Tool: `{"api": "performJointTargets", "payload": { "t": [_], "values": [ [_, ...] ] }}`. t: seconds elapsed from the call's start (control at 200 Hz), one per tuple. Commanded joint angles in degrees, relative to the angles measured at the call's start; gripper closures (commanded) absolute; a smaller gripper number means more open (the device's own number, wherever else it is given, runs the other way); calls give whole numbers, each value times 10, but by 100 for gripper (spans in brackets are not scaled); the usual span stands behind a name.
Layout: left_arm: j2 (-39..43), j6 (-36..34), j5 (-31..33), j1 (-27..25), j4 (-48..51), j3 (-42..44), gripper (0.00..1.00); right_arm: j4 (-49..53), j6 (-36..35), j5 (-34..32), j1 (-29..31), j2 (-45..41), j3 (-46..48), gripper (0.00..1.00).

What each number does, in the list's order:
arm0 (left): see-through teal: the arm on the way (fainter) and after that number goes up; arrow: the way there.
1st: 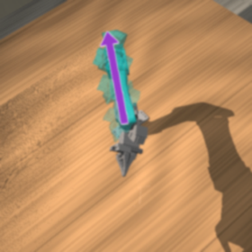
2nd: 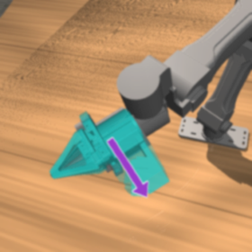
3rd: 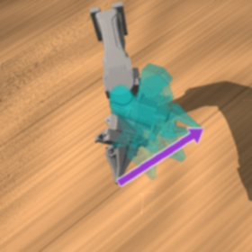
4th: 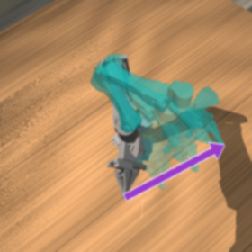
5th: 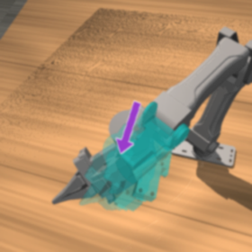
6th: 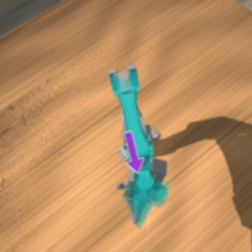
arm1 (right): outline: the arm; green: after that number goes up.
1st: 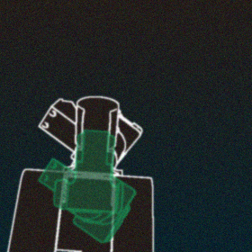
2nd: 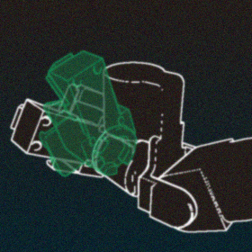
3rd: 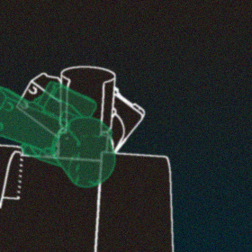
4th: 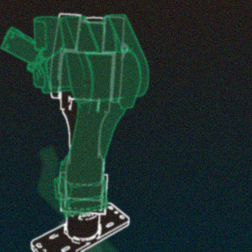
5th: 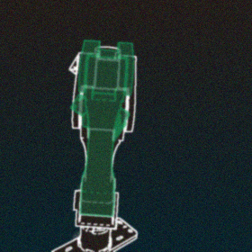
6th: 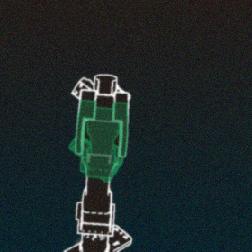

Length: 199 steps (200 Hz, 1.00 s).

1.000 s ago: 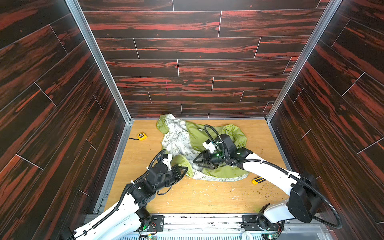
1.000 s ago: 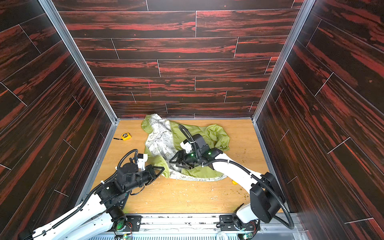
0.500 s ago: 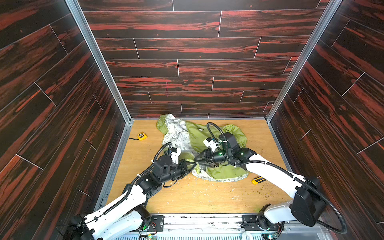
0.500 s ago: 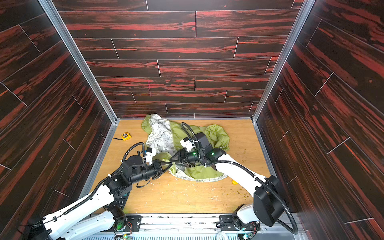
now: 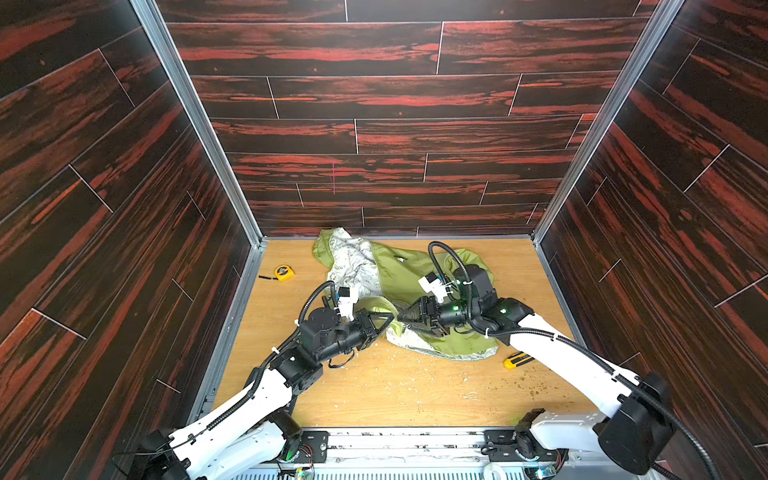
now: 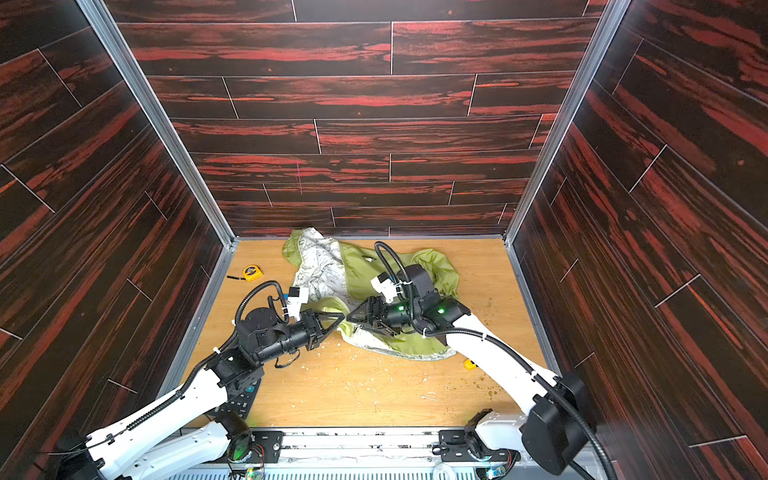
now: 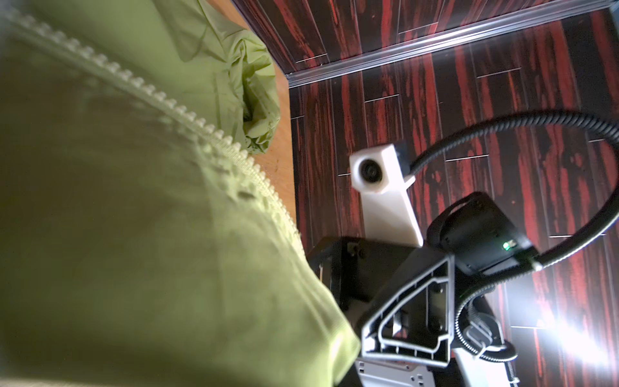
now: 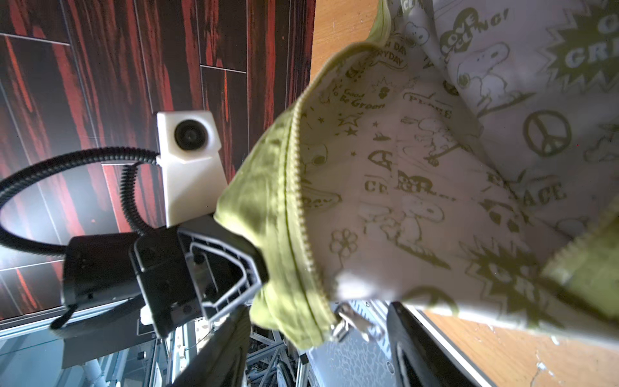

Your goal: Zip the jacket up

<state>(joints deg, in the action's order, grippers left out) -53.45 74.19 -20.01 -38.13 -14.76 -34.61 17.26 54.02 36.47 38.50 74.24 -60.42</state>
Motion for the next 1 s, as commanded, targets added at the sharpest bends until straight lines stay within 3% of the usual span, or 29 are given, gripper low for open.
{"api": "performJointTargets", "payload": {
  "t": [0.0, 0.591, 0.992],
  "values": [
    [-5, 15, -7, 4, -53, -6, 100, 15, 12, -8, 0, -19, 13, 31],
    [-10, 46, -15, 4, -83, 4, 100, -116, 64, 31, 0, 21, 32, 30],
    [-10, 67, -6, 5, -97, 25, 100, -128, 51, 23, 0, -26, 23, 35]
  ]
}}
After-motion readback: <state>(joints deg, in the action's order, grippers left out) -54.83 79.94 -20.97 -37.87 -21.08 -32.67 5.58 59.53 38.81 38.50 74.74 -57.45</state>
